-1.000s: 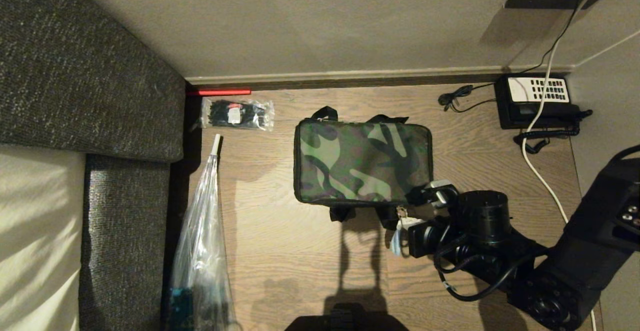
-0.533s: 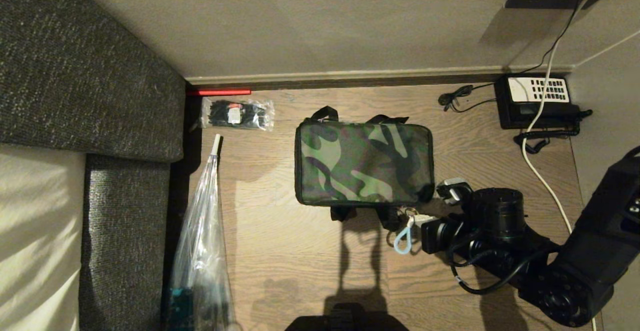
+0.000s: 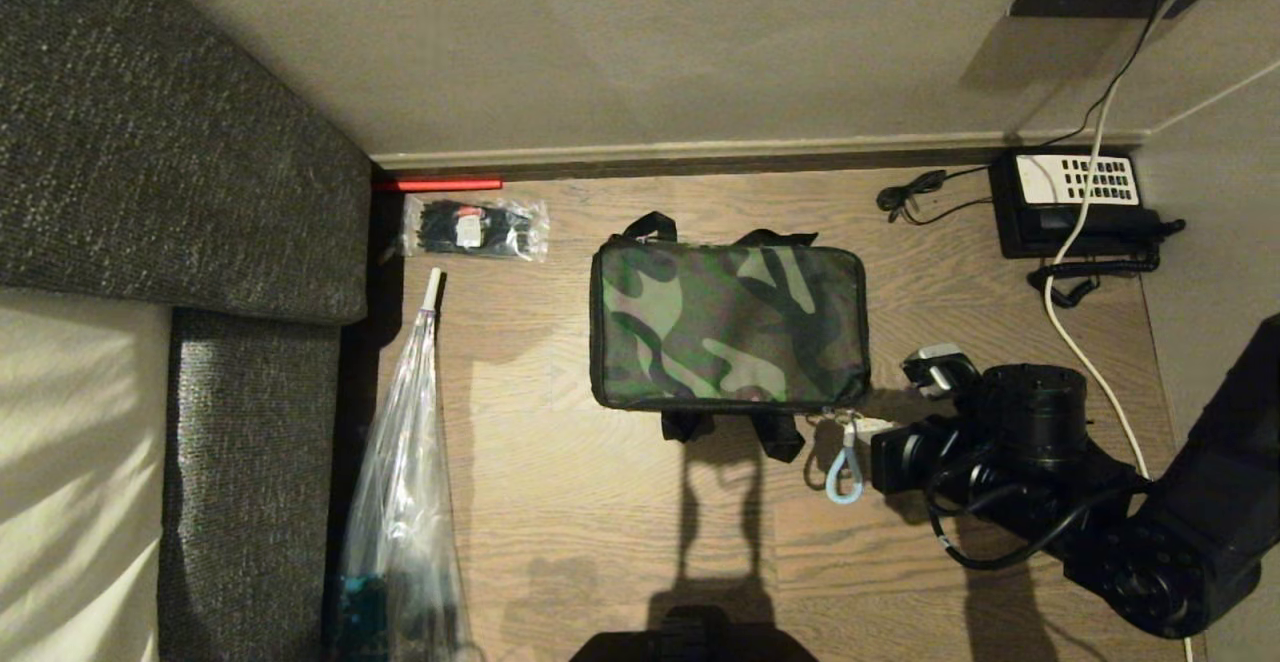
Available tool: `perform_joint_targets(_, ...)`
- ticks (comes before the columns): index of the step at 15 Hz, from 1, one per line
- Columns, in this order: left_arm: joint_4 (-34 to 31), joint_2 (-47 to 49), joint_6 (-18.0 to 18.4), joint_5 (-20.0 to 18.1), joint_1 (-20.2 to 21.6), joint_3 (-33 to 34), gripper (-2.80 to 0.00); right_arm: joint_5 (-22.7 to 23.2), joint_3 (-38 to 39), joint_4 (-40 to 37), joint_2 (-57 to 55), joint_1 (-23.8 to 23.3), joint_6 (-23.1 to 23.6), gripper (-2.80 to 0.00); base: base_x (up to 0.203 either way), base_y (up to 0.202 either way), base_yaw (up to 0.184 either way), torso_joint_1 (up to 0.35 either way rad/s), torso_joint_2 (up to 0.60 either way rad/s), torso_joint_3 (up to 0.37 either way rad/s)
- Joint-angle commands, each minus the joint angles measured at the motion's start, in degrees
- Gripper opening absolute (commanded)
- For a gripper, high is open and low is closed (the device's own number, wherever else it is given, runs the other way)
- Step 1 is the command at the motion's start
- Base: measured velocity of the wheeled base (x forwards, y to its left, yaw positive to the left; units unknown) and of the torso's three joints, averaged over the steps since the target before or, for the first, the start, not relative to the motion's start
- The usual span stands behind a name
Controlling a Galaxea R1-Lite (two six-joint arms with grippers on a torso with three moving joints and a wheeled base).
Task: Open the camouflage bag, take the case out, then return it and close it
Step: Open the top of the storage box
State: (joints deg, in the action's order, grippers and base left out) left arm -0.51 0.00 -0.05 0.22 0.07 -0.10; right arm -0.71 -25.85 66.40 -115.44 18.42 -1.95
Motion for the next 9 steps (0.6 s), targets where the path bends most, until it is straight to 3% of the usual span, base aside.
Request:
perform_joint_targets(1,0.0,0.0,0.0,0.0,0.0,0.0,-2.8,0.3,0.5,0.4,0.7,-1.5,0.0,-2.8,0.0,0.0,0.0,0.0,0.0,0.0)
perform_joint_targets(9,0.0,0.0,0.0,0.0,0.0,0.0,-2.8,1.2,1.6,-0.8,2.4,-6.7,1.8,-2.8,0.0,0.0,0.0,0.0,0.0,0.0)
